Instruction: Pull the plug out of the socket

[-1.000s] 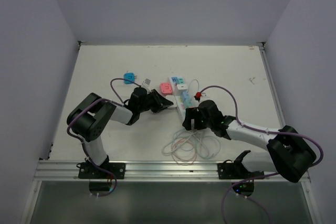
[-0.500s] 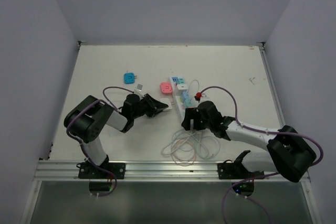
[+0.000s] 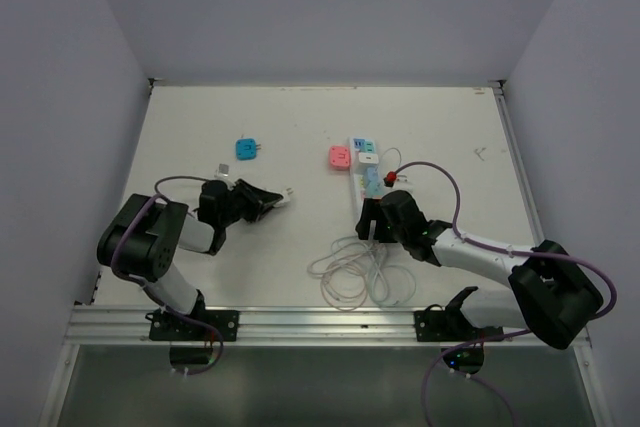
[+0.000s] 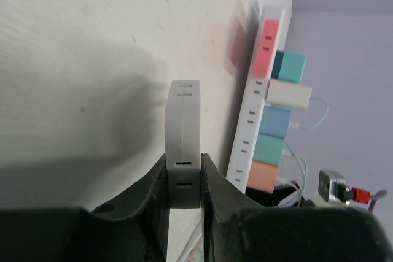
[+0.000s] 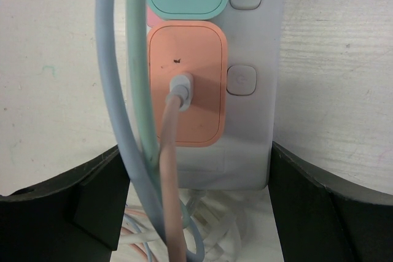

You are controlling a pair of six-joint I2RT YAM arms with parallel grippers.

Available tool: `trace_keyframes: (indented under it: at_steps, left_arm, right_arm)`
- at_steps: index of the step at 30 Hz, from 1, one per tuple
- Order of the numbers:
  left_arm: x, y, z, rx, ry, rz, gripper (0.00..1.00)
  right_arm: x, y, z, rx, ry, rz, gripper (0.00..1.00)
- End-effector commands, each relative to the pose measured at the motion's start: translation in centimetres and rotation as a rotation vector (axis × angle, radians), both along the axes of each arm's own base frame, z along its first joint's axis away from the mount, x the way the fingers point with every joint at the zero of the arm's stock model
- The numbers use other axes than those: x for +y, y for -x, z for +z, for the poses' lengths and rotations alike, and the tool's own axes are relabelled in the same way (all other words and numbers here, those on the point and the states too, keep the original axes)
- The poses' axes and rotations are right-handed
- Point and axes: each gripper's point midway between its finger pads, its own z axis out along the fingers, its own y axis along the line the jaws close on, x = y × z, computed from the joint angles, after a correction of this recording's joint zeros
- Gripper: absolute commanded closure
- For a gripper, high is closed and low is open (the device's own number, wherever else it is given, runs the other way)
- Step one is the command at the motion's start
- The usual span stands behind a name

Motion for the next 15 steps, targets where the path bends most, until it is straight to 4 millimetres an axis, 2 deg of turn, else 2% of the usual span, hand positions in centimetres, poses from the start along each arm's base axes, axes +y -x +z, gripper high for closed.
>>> trace_keyframes:
  at_steps: [1, 5, 7, 8, 11, 12, 13, 15]
  left_arm:
    - [2.2, -2.2, 1.3, -0.081, -0.064, 0.001, 0.95]
    - [5.8, -5.1, 0.5, -0.07, -0.108, 0.058, 0.88]
    - [6.9, -6.3, 0.0, -0.055, -0.115, 0.074, 0.85]
    - [8.2, -7.0, -0.2, -0.048, -0.12, 0.105, 0.83]
    - [9.7, -8.4, -1.6, -0.012, -0.15, 0.112, 0.73]
    - [10.0, -9.2, -1.3, -0.021, -0.154, 0.111, 0.71]
    - [10.6, -9.4, -1.9, -0.004, -0.159, 0.116, 0.64]
    - [11.0, -9.5, -2.2, 0.005, -0.168, 0.115, 0.6]
  right_arm:
    - [-1.0, 0.2, -0.2, 0.013, 0.026, -0.039, 1.0]
    - [-0.9, 0.3, -0.2, 0.012, 0.025, -0.03, 1.0]
    - [-0.9, 0.3, -0.2, 0.011, 0.026, -0.029, 1.0]
    - [-0.9, 0.3, -0.2, 0.011, 0.026, -0.027, 1.0]
    - [-0.8, 0.3, 0.0, 0.008, 0.024, -0.019, 1.0]
    - [-0.8, 0.2, 0.0, 0.007, 0.023, -0.019, 1.0]
    - [-0.8, 0.3, 0.0, 0.008, 0.023, -0.016, 1.0]
    - [-0.7, 0.3, 0.1, 0.01, 0.022, -0.011, 1.0]
